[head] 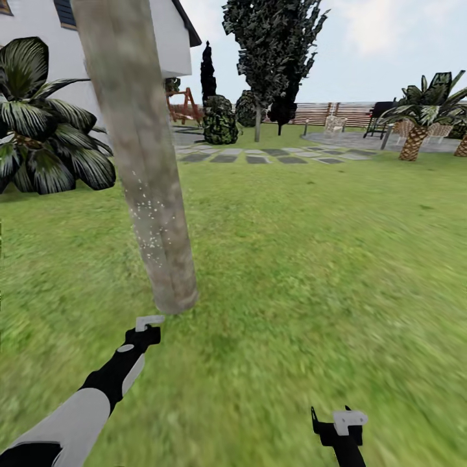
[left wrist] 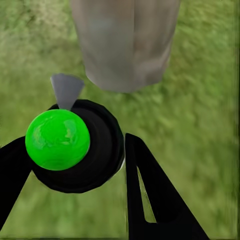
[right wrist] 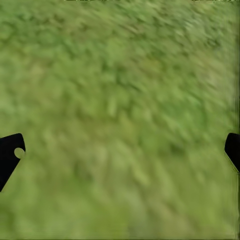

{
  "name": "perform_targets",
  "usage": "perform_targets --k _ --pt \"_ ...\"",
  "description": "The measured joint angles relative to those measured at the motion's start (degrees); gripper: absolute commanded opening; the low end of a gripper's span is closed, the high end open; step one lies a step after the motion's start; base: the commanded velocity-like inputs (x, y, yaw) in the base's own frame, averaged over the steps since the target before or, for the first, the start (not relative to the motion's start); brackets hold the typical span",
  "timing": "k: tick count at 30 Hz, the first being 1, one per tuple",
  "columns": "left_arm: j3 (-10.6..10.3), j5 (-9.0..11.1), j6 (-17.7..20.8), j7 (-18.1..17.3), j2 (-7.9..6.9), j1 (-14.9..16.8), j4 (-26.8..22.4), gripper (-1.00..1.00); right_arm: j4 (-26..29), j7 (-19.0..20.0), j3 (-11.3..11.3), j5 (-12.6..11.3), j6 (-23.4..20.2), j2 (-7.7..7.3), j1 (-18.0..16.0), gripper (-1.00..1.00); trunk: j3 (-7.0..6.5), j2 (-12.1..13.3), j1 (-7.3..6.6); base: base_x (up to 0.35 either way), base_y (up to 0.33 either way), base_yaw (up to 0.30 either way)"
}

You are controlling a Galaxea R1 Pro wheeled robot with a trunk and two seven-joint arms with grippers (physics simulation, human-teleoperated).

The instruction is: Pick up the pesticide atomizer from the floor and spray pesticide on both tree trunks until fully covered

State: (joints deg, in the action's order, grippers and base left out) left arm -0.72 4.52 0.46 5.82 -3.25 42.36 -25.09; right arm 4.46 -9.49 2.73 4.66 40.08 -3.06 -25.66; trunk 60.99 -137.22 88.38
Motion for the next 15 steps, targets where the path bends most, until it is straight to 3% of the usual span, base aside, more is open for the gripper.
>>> perform_targets --k 10,15 --pt "0.0 0.0 0.1 0.1 0.0 0.0 0.0 -1.0 0.0 0.0 -0.1 -0.1 0.0 0.0 0.0 1.0 0.0 0.0 0.0 0.112 -0.272 0.258" --pt "0.0 0.0 0.1 0.1 0.0 0.0 0.0 -1.0 0.0 0.0 -0.1 -0.1 0.0 -0.02 0.0 1.0 0.0 0.0 0.0 0.15 -0.265 0.051"
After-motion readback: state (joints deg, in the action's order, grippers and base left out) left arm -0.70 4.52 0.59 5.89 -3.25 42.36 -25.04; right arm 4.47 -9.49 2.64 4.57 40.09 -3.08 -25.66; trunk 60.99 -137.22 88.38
